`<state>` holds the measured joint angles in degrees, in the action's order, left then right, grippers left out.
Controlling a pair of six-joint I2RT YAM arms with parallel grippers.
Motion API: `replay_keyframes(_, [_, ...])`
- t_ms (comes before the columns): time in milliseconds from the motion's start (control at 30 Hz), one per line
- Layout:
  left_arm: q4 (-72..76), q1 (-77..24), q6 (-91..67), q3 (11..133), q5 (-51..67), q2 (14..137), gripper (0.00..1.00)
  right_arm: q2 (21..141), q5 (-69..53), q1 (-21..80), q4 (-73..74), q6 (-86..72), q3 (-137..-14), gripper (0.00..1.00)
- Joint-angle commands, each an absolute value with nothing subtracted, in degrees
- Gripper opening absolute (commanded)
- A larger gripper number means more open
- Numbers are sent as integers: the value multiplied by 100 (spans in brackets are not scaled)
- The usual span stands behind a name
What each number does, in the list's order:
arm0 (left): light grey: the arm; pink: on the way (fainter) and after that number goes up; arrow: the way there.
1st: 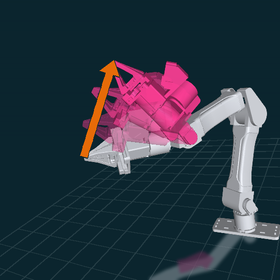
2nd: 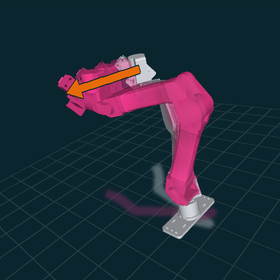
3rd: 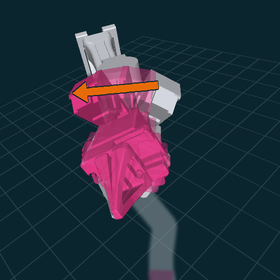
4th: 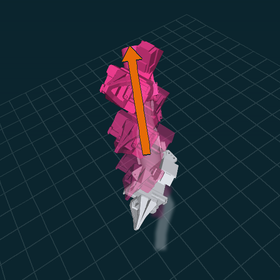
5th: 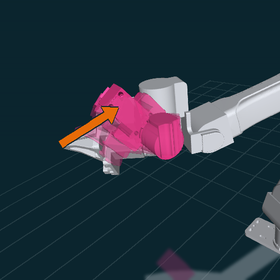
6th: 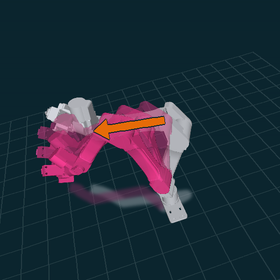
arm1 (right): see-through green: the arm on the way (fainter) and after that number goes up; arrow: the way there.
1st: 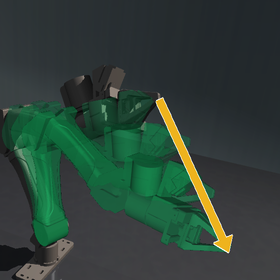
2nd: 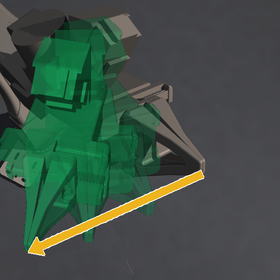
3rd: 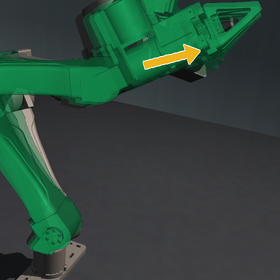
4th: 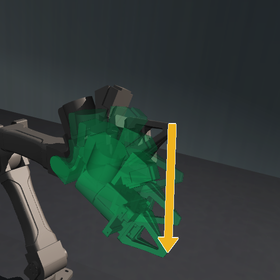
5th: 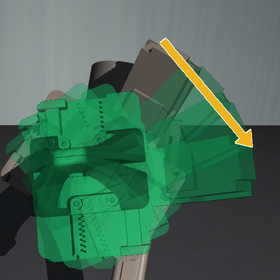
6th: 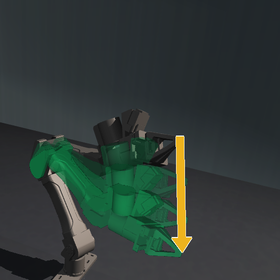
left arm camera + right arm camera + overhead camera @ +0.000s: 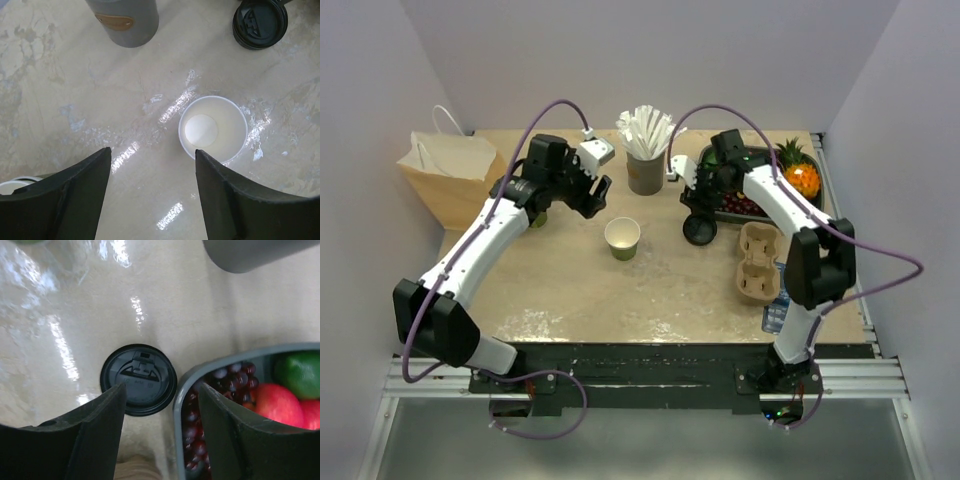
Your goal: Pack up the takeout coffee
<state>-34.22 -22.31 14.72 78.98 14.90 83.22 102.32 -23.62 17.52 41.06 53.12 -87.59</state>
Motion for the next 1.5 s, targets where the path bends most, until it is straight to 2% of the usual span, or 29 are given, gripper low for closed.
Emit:
replay_keyframes(0, [-2962,-2083,1002,7752,1907,8270,73,10915,-2391,1758,5105,6713,-9640,58])
replay_keyframes(167, [-2962,-1872,1046,7901,1986,8385,73,11539,-2110,1758,5291,7863,-10159,56])
replay_keyframes(333, [-2953,-1767,1090,7875,2039,8394,72,11865,-1925,1758,5449,8375,-10441,54])
replay_keyframes(1067, [-2909,-1591,1064,7691,2206,8420,72,12261,-1784,2057,5625,8719,-10512,43])
replay_keyframes(1467, [-2874,-1564,1072,7673,2197,8464,72,12445,-1661,2092,5827,8771,-10714,32])
